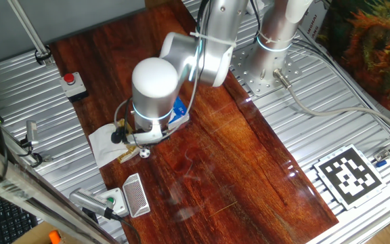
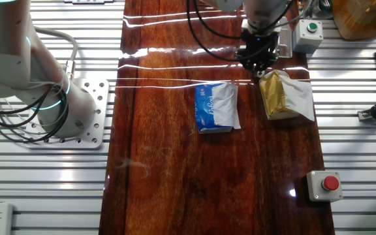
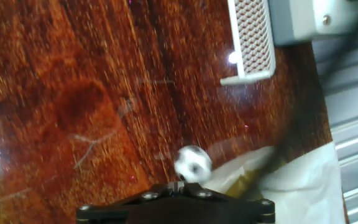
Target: Push the soccer ball into the goal
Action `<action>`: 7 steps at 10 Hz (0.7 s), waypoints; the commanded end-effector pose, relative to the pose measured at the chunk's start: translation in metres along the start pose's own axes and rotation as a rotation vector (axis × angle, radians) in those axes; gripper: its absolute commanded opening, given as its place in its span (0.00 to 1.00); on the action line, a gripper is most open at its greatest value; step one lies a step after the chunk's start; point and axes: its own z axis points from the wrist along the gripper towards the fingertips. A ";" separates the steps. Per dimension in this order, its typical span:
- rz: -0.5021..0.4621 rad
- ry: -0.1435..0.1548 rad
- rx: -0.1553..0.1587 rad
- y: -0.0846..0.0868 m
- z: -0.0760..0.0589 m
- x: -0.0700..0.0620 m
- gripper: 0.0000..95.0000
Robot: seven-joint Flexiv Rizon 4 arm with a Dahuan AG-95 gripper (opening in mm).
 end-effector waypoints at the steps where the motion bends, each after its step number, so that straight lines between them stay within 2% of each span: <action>1: -0.008 0.005 -0.003 -0.002 0.001 -0.003 0.00; 5: -0.018 0.017 -0.001 -0.002 0.001 -0.003 0.00; 7: -0.025 0.038 0.005 -0.002 0.001 -0.003 0.00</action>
